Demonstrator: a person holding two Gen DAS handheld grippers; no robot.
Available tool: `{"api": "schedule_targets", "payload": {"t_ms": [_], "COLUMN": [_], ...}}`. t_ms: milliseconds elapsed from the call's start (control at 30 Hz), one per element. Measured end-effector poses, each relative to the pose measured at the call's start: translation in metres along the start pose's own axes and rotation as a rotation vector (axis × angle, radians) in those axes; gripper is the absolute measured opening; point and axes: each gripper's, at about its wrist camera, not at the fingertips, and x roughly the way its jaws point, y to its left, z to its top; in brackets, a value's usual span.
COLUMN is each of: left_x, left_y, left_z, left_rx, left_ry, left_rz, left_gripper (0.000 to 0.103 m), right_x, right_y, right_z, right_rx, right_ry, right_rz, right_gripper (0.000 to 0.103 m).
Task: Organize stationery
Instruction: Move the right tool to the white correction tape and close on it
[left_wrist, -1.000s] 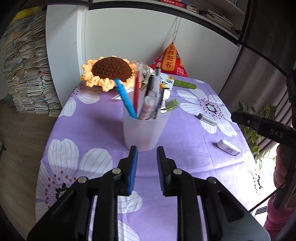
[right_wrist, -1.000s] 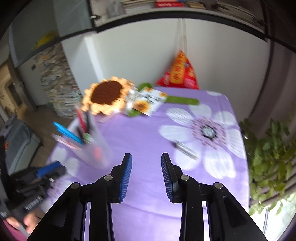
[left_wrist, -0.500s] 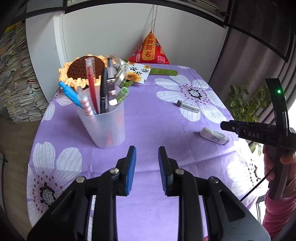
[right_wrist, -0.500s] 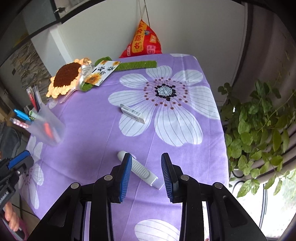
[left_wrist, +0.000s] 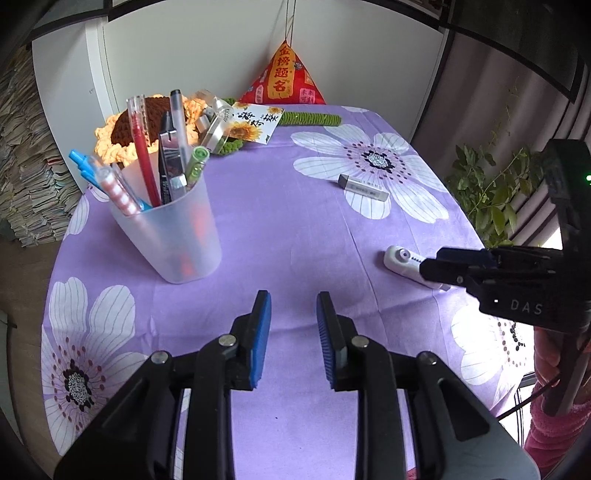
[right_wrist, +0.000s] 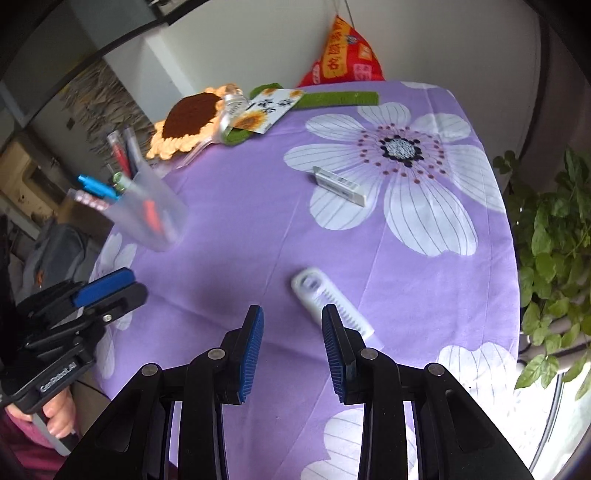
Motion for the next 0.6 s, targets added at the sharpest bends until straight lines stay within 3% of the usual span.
{"api": "schedule_targets", "payload": {"t_ms": [67, 167, 233, 300, 600], "left_x": [0.001, 0.002, 0.003, 0.005, 0.008], "left_y": [-0.001, -0.002, -0.001, 0.002, 0.012], "left_z": [-0.001, -0.003, -0.005, -0.005, -0.005], "left_rx": [0.003, 0.010, 0.009, 0.002, -0.023], "left_ry": [0.002, 0.005, 0.008, 0.014, 0.021], "left_rz": [-0.002, -0.007, -0.007, -0.006, -0.002], "left_gripper": [0.023, 0.023, 0.023, 0.023, 0.023], "right_x": [-0.005, -0.003, 0.001, 0.008, 0.041], "right_y": [0.002, -0.004, -0.005, 0.000, 0.024], "right_z": [0.000, 0.003, 0.004, 0.006, 0.017], "right_rx": [-0.008, 0.007, -0.015, -0.077, -0.395], "right_ry": [-0.033, -0.041, -0.029, -0.017, 0.124], "right_rz": [-0.061, -0.073, -0.076, -0.093, -0.143], "right_gripper": [0.033, 0.033, 0.050, 0.055, 0.055]}}
